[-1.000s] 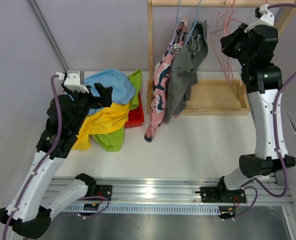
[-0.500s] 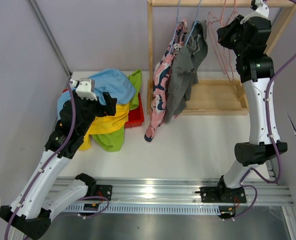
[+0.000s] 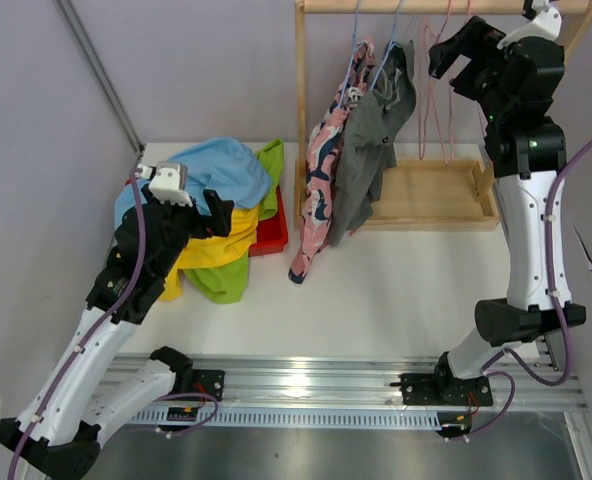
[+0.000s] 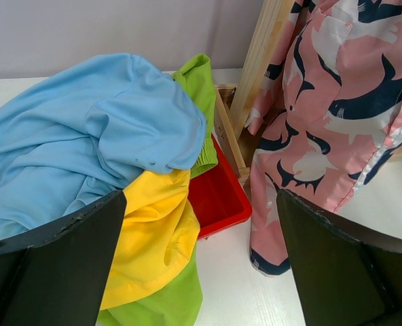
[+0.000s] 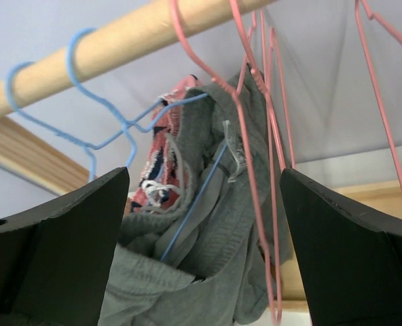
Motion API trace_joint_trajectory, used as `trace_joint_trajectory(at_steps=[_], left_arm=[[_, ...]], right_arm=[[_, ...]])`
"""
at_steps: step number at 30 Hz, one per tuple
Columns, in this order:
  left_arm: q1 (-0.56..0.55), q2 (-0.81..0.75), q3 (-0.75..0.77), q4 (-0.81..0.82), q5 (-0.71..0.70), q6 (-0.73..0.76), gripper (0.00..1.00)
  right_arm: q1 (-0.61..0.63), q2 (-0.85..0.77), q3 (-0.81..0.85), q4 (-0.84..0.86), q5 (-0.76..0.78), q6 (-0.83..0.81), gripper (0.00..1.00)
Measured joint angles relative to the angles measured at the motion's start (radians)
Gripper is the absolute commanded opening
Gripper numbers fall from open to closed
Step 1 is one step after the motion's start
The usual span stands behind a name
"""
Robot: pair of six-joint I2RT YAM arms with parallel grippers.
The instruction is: Remove the shorts from the hanger
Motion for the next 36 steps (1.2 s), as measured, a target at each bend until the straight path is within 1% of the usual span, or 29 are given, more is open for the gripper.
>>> trace_joint_trajectory(at_steps=[3,8,12,22,29,30,31,34,36], left_arm=[[-0.002,-0.016,-0.003,-0.003,0.0,-0.004,0.99],[-0.005,-0.035,-0.005,-0.012,0.0,-0.006,0.99],[-0.005,-0.043,-0.007,-0.019,0.0,-0.007,0.99],[-0.006,-0.065,-0.045,-0.027,0.037,-0.014,0.99],[-0.007,-0.071,-0.101,-0.011,0.063,-0.013,0.99],[-0.008,-0.075,-0.112,-0.006,0.066,-0.012,0.99],[-0.008,-0.079,-0.121,-0.005,0.07,-0.012,0.99],[-0.008,-0.088,-0.143,0.0,0.079,-0.012,0.99],[-0.008,-0.09,-0.154,0.004,0.082,-0.011,0.99]], right_arm=[[0.018,-0.049,-0.003,0.006,-0.001,0.008,0.99],[0.103,-0.096,0.008,0.037,-0.018,0.027,0.99],[0.134,-0.05,0.043,0.056,-0.042,0.045,0.99],[0.134,0.14,0.045,0.06,-0.071,0.079,0.95],[0.142,0.191,0.045,0.06,-0.074,0.087,0.94],[0.144,0.194,0.045,0.06,-0.075,0.087,0.92],[0.146,0.196,0.046,0.063,-0.075,0.087,0.88],[0.152,0.214,0.063,0.066,-0.078,0.091,0.7],[0.156,0.231,0.083,0.068,-0.08,0.095,0.62]])
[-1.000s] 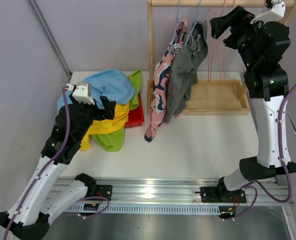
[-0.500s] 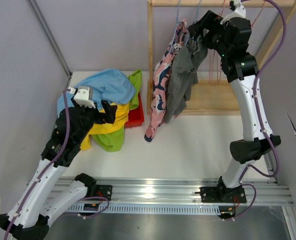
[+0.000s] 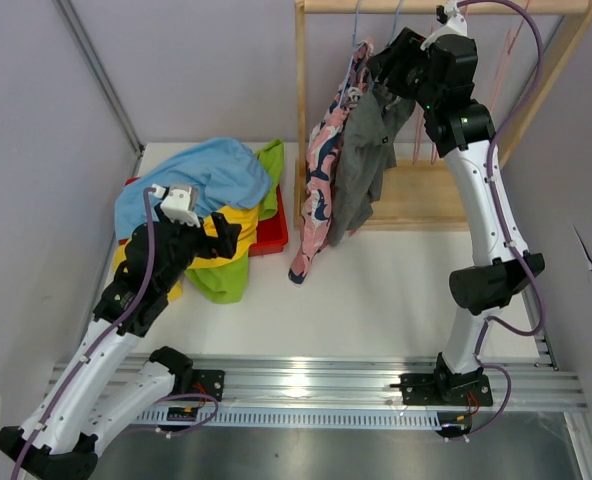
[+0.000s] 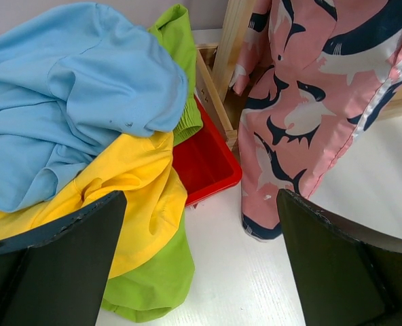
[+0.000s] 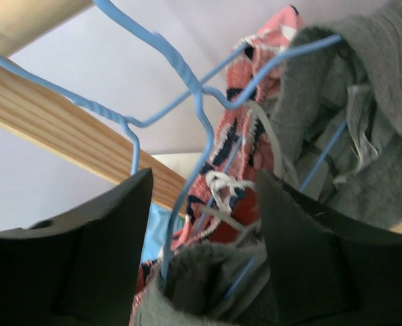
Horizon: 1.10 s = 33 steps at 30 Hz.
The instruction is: Remove the shorts from the hanger
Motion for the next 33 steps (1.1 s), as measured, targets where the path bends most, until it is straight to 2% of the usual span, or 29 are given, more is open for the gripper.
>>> trace_joint_trajectory(at_steps=[1,3,4,8,9,18,25,33], left_arm=[[0.0,-0.001,-0.004,0.001,0.0,0.0,0.99],[0.0,-0.002,-0.01,0.003,0.002,0.0,0.99],[0.0,-0.002,-0.011,0.003,0.002,0.0,0.99],[0.0,-0.005,-0.02,0.007,0.005,0.001,0.99],[0.0,-0.005,-0.021,0.006,0.006,0.001,0.99],[-0.02,-0.007,-0.02,0.006,0.049,0.016,0.99],[-0.166,0.026,0.06,0.001,0.103,0.035,0.99],[-0.347,0.124,0.258,0.002,0.101,0.043,0.99]], right_arm=[[0.002,0.01,0.015,0.002,0.0,0.002,0.52],[0.005,0.027,0.034,0.007,-0.001,0.006,0.4],[0.006,0.034,0.04,0.007,-0.003,0.008,0.14],[0.007,0.05,0.046,-0.003,-0.007,0.036,0.08],[0.007,0.055,0.05,-0.001,-0.008,0.036,0.0],[0.007,0.062,0.068,-0.01,-0.011,0.016,0.0],[0.006,0.033,0.093,-0.061,0.01,-0.015,0.0],[0.006,-0.086,0.108,-0.092,0.035,-0.038,0.0]])
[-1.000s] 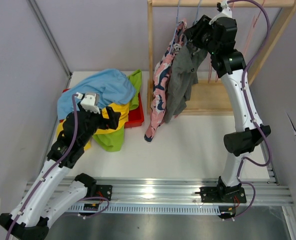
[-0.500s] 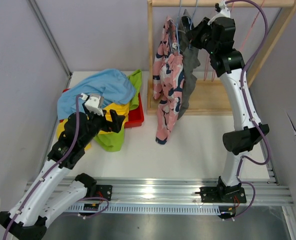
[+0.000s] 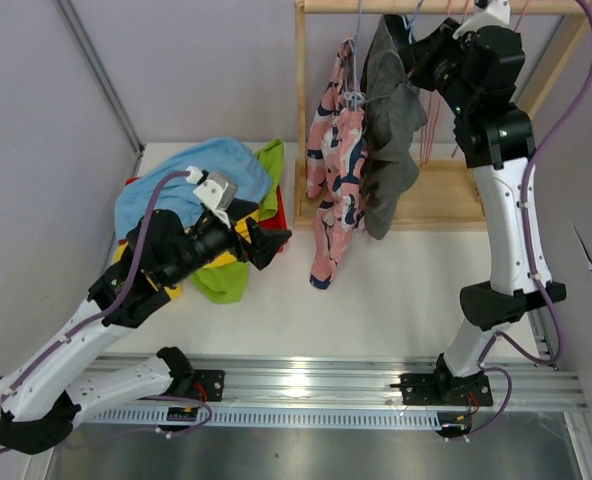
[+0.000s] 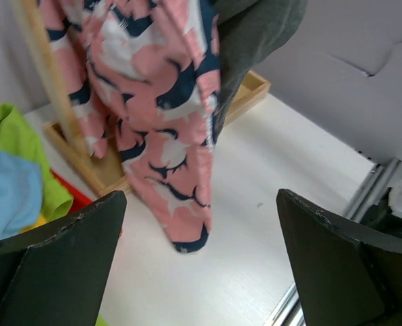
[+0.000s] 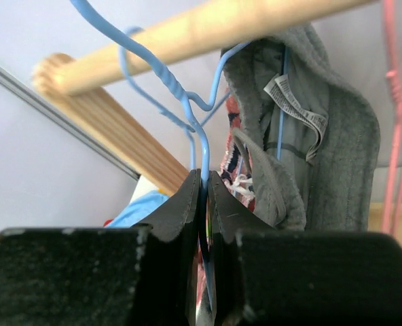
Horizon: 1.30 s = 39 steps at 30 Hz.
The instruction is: Remove the shorts from the hanger
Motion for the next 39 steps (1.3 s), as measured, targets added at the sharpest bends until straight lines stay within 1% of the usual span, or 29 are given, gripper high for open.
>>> trace_joint_trajectory(at_steps=[2,5,7,8,12,17,22,30,34,37,39], left_arm=[[-0.049,0.032,0.049,0.01,0.0,0.0,0.99],[-0.164,0.088,0.103,0.049,-0.012,0.0,0.99],[-0.262,0.148,0.138,0.077,-0.034,0.01,0.99],[-0.317,0.18,0.161,0.087,-0.047,0.019,0.99],[-0.506,0.381,0.283,0.133,-0.126,0.066,0.99],[-0.645,0.606,0.399,0.17,-0.212,0.115,0.99],[-0.705,0.715,0.465,0.209,-0.294,0.158,0.99],[-0.71,0.74,0.489,0.346,-0.421,0.204,0.99],[-0.71,0.797,0.543,0.391,-0.475,0.234,0.98],[-0.71,0.853,0.58,0.412,-0.518,0.25,0.92],[-0.71,0.877,0.582,0.417,-0.536,0.257,0.71]], right_arm=[[0.0,-0.037,0.0,-0.014,0.007,-0.003,0.0],[0.002,-0.107,-0.026,-0.03,0.018,-0.007,0.0],[0.005,-0.18,-0.101,-0.018,0.026,-0.006,0.0],[0.011,-0.237,-0.172,-0.007,0.033,-0.005,0.0],[0.037,-0.391,-0.336,0.006,0.047,0.009,0.0],[0.06,-0.503,-0.43,0.008,0.054,0.033,0.0],[0.069,-0.57,-0.514,0.005,0.063,0.054,0.0],[0.071,-0.601,-0.547,-0.021,0.062,0.081,0.0],[0.071,-0.624,-0.547,-0.028,0.047,0.105,0.0],[0.071,-0.644,-0.547,-0.032,0.036,0.119,0.0],[0.071,-0.651,-0.542,-0.034,0.033,0.127,0.0]])
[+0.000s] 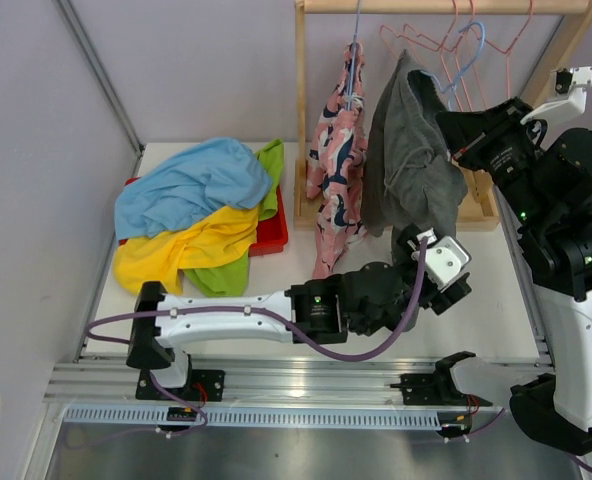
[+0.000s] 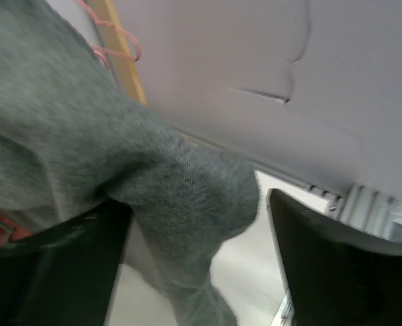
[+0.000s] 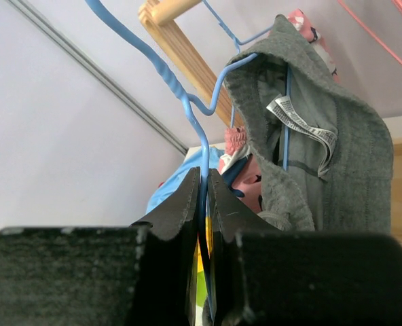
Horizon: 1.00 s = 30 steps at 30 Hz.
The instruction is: Remove the shorts from the hanger
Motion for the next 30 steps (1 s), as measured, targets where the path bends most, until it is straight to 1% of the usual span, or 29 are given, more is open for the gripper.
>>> trace_joint_trajectory(at_steps=[1,2,3,4,5,10,14,17,21,24,27,30], left_arm=[[0.0,0.014,0.0,0.003,-0.014,0.005,0.62],[0.0,0.023,0.0,0.003,-0.02,0.008,0.4],[0.0,0.032,0.0,0.006,-0.033,0.005,0.3],[0.0,0.039,0.0,0.007,-0.046,0.011,0.17],[0.001,0.04,0.0,0.007,-0.054,0.011,0.0],[-0.002,0.033,-0.02,0.043,-0.097,0.019,0.0],[-0.028,-0.019,-0.117,0.072,-0.136,0.014,0.0],[-0.114,-0.072,-0.2,0.083,-0.201,0.012,0.0],[-0.267,-0.149,-0.312,0.1,-0.301,-0.004,0.0],[-0.346,-0.188,-0.379,0.087,-0.369,-0.044,0.0],[-0.351,-0.206,-0.418,0.078,-0.419,-0.074,0.0],[-0.301,-0.207,-0.426,0.062,-0.428,-0.081,0.0]], right_arm=[[0.0,-0.003,0.005,-0.001,-0.002,0.004,0.0],[0.0,-0.004,0.007,-0.001,-0.003,0.005,0.0],[0.0,-0.005,0.012,-0.005,-0.005,0.005,0.0],[0.0,-0.004,0.018,-0.01,-0.006,0.005,0.0],[0.0,-0.004,0.023,-0.017,-0.007,0.005,0.0],[0.0,-0.002,0.05,-0.039,-0.006,0.005,0.0],[0.0,0.026,0.105,-0.066,0.001,-0.008,0.0],[0.002,0.072,0.176,-0.084,0.013,-0.025,0.0],[0.004,0.148,0.299,-0.124,0.029,-0.055,0.0],[0.006,0.207,0.399,-0.201,0.029,-0.078,0.0],[0.008,0.221,0.42,-0.229,0.016,-0.084,0.0],[0.008,0.201,0.401,-0.226,0.016,-0.081,0.0]])
